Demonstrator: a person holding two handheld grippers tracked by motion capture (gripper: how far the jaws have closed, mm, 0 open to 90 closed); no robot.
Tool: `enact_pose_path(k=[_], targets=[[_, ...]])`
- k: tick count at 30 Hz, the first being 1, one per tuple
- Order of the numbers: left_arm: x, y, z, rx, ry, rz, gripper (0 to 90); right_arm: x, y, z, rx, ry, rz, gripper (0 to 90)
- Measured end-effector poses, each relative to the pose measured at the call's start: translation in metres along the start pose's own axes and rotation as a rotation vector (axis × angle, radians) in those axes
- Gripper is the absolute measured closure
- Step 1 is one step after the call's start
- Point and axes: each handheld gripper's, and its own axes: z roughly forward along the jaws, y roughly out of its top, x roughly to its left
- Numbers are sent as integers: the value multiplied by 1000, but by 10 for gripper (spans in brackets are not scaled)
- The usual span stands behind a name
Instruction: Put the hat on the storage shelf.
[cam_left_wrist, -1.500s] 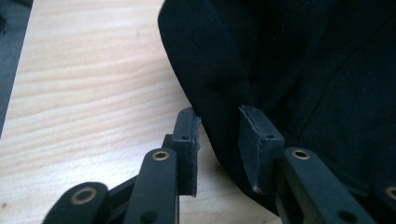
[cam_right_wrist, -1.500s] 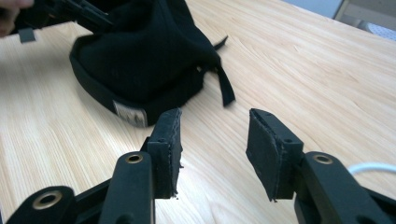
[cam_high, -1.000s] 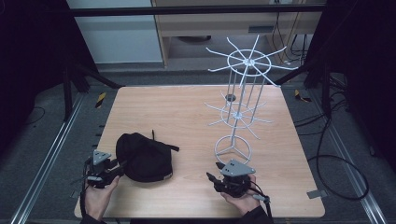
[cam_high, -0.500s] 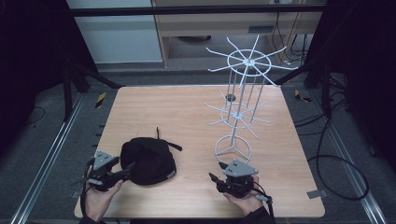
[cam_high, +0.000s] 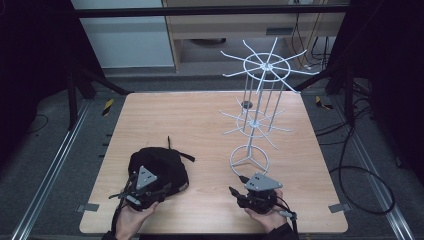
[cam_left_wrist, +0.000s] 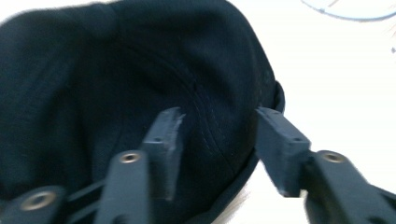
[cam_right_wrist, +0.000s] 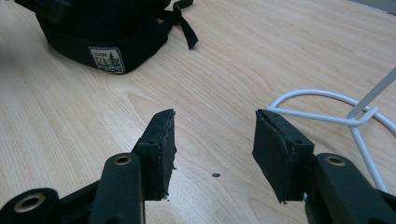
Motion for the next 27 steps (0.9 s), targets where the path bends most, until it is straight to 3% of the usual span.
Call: enact_pose_path(k=[2, 3, 5, 7, 8, 10, 14, 18, 19, 20, 21, 23, 25, 27], targets=[[0, -1, 2, 16, -8, -9, 661, 0, 0, 0, 0, 0, -1, 487], [0, -1, 3, 18, -13, -17, 661, 0, 0, 0, 1, 1, -2, 489], [1, 0, 3, 15, -18, -31, 748, 0, 0, 0, 2, 0, -2, 490], [2, 3, 7, -6, -56, -94, 791, 0, 0, 0, 3, 0, -5, 496], [1, 4, 9, -13, -65, -105, 795, 0, 0, 1, 3, 0, -4, 499], [-3, 8, 14, -35, -84, -109, 793, 0, 1, 2, -1, 4, -3, 510], [-9, 12, 18, -48, -102, -78, 704, 5, 3, 7, 4, 26, -6, 529], [3, 18, -13, -153, -87, -61, 597, 7, 2, 8, 11, 36, -15, 536], [3, 18, -13, -153, -87, -61, 582, 7, 2, 8, 11, 36, -15, 536], [10, 20, -21, -183, -65, -61, 582, 7, 2, 8, 11, 34, -13, 536], [29, 24, -33, -207, -13, -63, 524, 6, 2, 8, 9, 30, -9, 536], [51, 24, -36, -230, 31, -76, 485, 5, 2, 7, 8, 25, -7, 535], [73, 21, -33, -217, 66, -81, 441, 5, 1, 7, 8, 22, -9, 533], [91, 17, -27, -197, 73, -88, 392, 4, 1, 8, 13, 23, -8, 532]])
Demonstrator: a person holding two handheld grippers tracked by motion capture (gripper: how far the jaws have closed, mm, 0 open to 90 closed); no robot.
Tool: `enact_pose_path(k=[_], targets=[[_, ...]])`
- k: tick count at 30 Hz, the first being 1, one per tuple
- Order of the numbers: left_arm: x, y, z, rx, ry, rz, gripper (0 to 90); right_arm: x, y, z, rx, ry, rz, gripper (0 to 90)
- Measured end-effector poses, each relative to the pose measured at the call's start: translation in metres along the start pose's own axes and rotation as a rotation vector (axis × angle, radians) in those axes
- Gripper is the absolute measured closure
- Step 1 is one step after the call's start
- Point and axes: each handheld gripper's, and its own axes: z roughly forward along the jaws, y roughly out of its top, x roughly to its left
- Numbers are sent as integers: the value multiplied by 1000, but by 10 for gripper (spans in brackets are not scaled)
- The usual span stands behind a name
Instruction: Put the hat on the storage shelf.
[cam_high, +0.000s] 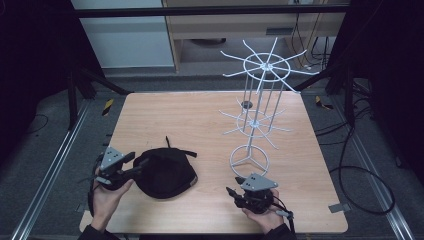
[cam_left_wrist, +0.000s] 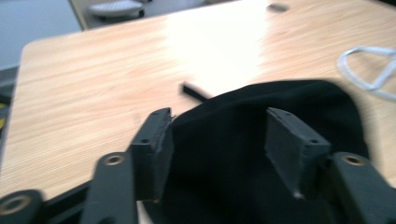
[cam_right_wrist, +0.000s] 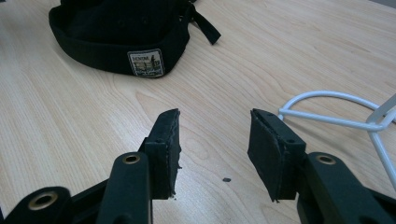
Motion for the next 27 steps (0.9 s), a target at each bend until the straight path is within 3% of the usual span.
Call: enact_pose_path(k=[2, 4, 7, 8, 13, 14, 15, 16, 18, 22, 27], targets=[[13, -4, 7, 16, -12, 2, 357, 0, -1, 1, 6, 2, -2, 528], [24, -8, 16, 37, -64, 2, 320, 0, -1, 2, 9, 3, -4, 524], [25, -10, 19, 50, -78, 13, 281, 0, -1, 2, 9, 2, -6, 518], [23, -12, 25, 74, -92, 46, 275, 0, -1, 3, 9, 2, -6, 512], [19, -15, 33, 104, -118, 76, 252, 0, -1, 3, 10, 5, -5, 509], [17, -18, 37, 126, -131, 102, 279, 0, -1, 3, 10, 7, -4, 508], [17, -18, 37, 126, -131, 102, 296, 0, -1, 3, 10, 7, -4, 508], [13, -21, 41, 175, -128, 132, 317, 0, -1, 4, 12, 7, -5, 508], [12, -21, 41, 184, -126, 144, 355, 0, -1, 4, 12, 7, -5, 509], [8, -24, 33, 175, -142, 93, 599, -2, -1, 3, 11, 3, -4, 513], [6, -29, 26, 194, -148, 73, 696, -3, -1, 1, 9, -4, -3, 517]])
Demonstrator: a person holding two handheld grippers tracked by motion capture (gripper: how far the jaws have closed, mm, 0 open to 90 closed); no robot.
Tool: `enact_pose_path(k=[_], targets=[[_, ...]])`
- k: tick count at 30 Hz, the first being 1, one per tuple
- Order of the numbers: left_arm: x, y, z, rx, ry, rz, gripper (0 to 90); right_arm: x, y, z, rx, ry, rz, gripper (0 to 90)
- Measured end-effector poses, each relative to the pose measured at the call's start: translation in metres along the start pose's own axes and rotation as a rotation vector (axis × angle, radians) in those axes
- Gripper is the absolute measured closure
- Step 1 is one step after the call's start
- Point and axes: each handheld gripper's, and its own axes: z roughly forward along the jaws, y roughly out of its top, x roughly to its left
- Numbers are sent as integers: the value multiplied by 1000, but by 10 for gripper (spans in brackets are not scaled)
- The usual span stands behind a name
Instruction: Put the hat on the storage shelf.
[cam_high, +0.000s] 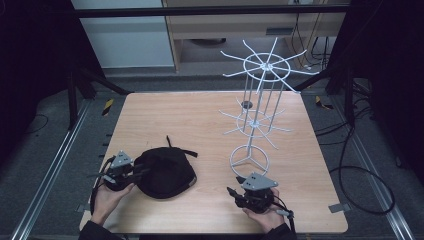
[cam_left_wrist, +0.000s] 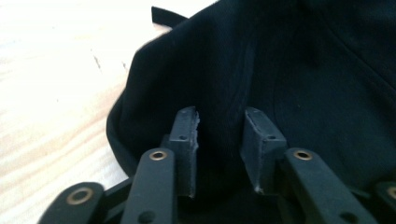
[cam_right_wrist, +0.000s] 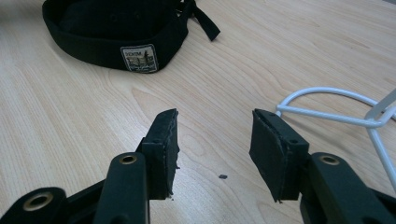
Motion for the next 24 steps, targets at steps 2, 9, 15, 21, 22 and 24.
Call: enact_pose_path(k=[2, 9, 15, 21, 22, 24], targets=[[-3, -4, -4, 0, 2, -31, 723, -1, 0, -2, -5, -4, 4, 522], [-14, -5, -6, 28, 2, -78, 835, -2, -1, -2, -5, -10, 6, 531], [-53, -6, -11, 34, -46, -66, 827, 2, 0, -3, -14, 7, 6, 531], [-80, -8, -18, 20, -62, -13, 749, 4, 1, -2, -11, 16, 2, 530], [-80, -7, -20, 5, -58, -10, 710, 4, 1, -3, -10, 13, 6, 529], [-80, -3, -29, -34, -56, -6, 616, 3, 1, -4, -13, 11, 8, 522]])
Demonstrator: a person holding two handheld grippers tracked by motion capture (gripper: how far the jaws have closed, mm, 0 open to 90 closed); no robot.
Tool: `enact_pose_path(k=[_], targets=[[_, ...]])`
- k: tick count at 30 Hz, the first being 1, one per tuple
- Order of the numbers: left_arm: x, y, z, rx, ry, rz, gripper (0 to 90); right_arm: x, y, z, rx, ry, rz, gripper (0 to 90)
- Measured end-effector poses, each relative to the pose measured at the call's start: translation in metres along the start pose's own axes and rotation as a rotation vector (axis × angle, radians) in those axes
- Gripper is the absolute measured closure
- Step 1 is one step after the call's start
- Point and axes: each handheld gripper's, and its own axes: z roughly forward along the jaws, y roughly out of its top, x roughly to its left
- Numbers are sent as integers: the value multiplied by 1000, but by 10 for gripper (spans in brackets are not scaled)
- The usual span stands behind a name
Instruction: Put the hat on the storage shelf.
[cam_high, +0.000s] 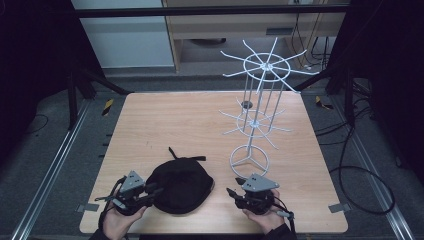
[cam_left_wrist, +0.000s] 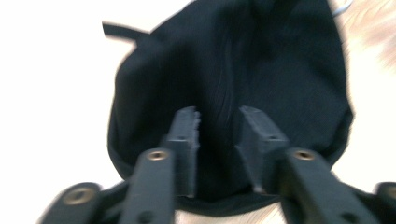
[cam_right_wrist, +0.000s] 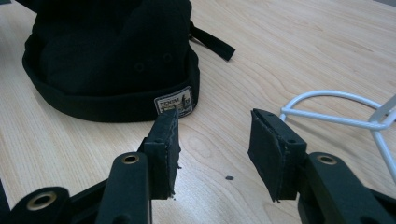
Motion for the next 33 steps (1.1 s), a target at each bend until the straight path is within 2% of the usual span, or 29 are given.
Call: enact_pose_path(k=[2, 5, 7, 12, 14, 16, 18, 23, 26, 29, 31, 33], targets=[[1, 8, -7, -41, 11, 28, 544, -2, 0, -1, -3, -2, 4, 518], [4, 21, -6, -53, 5, 76, 453, -5, 0, -3, -5, -7, 11, 517], [6, 31, 0, -50, -30, 100, 418, -6, 0, -6, -7, -10, 12, 515], [8, 52, 24, -12, -73, 166, 386, -10, -5, -12, -4, -16, 23, 513], [8, 57, 37, 32, -99, 190, 391, -13, -7, -15, -1, -22, 30, 513], [8, 57, 42, 47, -110, 194, 439, -15, -9, -17, 0, -24, 35, 513], [8, 52, 48, 88, -121, 215, 473, -18, -11, -19, 4, -27, 42, 513], [10, 50, 49, 112, -135, 203, 661, -20, -12, -17, 13, -25, 43, 513], [11, 50, 51, 147, -143, 202, 764, -18, -12, -14, 25, -17, 36, 513], [10, 50, 48, 141, -158, 201, 852, -19, -13, -14, 27, -15, 36, 513], [9, 51, 44, 125, -166, 198, 860, -20, -13, -15, 27, -17, 39, 514], [7, 52, 36, 88, -177, 200, 862, -22, -14, -17, 23, -23, 44, 515]])
